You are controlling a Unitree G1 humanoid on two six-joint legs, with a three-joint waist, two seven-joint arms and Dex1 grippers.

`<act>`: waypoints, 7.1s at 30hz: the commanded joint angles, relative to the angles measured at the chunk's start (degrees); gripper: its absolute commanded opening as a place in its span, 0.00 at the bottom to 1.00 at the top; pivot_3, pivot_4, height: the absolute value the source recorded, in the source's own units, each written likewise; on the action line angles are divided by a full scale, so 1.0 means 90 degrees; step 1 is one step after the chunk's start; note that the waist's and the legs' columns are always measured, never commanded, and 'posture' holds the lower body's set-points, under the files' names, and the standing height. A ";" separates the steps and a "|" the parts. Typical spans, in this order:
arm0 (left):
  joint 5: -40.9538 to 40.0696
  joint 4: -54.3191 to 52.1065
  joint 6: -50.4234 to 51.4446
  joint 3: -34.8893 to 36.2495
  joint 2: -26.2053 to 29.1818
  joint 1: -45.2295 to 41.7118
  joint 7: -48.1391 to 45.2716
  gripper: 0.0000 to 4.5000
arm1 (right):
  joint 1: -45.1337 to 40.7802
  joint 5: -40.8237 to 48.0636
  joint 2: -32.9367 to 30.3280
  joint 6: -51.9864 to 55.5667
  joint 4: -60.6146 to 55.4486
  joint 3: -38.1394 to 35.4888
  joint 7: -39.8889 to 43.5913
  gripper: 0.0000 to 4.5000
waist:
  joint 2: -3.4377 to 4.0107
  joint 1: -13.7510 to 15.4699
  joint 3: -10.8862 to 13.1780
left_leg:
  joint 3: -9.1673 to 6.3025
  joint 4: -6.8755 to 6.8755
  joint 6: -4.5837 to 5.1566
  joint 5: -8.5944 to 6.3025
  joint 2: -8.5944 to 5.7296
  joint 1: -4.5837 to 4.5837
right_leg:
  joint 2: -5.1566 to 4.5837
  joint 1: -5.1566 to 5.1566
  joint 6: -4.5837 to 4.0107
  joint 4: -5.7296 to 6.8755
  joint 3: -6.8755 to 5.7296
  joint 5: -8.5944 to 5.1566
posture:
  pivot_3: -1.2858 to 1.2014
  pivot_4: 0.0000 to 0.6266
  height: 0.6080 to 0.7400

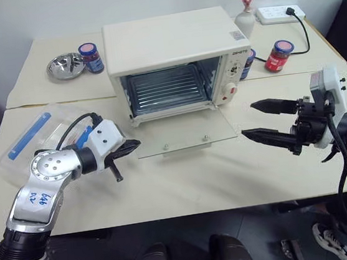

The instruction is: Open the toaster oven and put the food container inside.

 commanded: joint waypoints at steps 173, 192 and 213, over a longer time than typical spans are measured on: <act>-0.1649 0.1426 0.1306 0.0043 -0.0242 -0.1636 -0.1604 0.00 | -0.0740 -0.1935 0.1738 -0.1258 0.1065 0.2828 -0.1094 0.33 | -0.0053 -0.0045 -0.0007 | 0.0006 0.0003 -0.0004 0.0001 -0.0002 -0.0009 | 0.0004 -0.0007 -0.0005 0.0005 -0.0010 -0.0002 | 0.52 0.24 1.00; -0.0332 0.3064 0.0324 0.0424 -0.2225 -0.2884 0.1067 0.00 | -0.3260 -0.4219 0.3878 -0.3864 0.5344 0.2816 -0.2395 0.33 | -0.0052 -0.0191 -0.0007 | 0.0001 0.0001 -0.0017 0.0012 -0.0001 -0.0014 | 0.0005 -0.0010 -0.0005 0.0017 -0.0024 -0.0002 | 0.52 0.24 1.00; -0.3126 -0.0092 0.3051 0.2426 -0.0122 -0.1398 -0.0236 0.36 | -0.0636 -0.2035 0.1730 -0.0695 0.0347 0.1524 -0.1082 0.32 | -0.0050 -0.0179 -0.0005 | -0.0044 -0.0004 -0.0018 0.0013 0.0003 -0.0006 | 0.0001 -0.0007 -0.0006 0.0014 -0.0012 -0.0002 | 0.52 0.24 1.00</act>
